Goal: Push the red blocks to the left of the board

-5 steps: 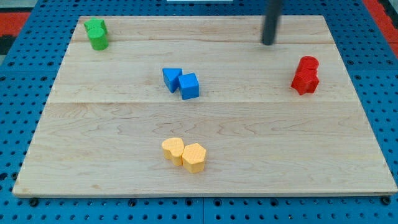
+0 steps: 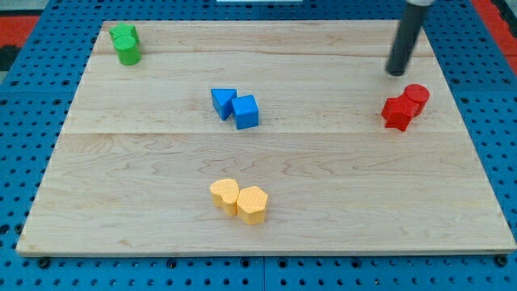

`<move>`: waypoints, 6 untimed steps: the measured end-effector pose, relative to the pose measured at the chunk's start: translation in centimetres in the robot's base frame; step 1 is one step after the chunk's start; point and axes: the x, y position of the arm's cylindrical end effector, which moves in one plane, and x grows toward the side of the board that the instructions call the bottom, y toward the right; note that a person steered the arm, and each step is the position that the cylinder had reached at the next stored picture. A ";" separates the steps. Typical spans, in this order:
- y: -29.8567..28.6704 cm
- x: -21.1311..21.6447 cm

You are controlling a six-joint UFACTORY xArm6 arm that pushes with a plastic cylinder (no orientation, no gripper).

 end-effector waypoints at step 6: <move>-5.6 7.8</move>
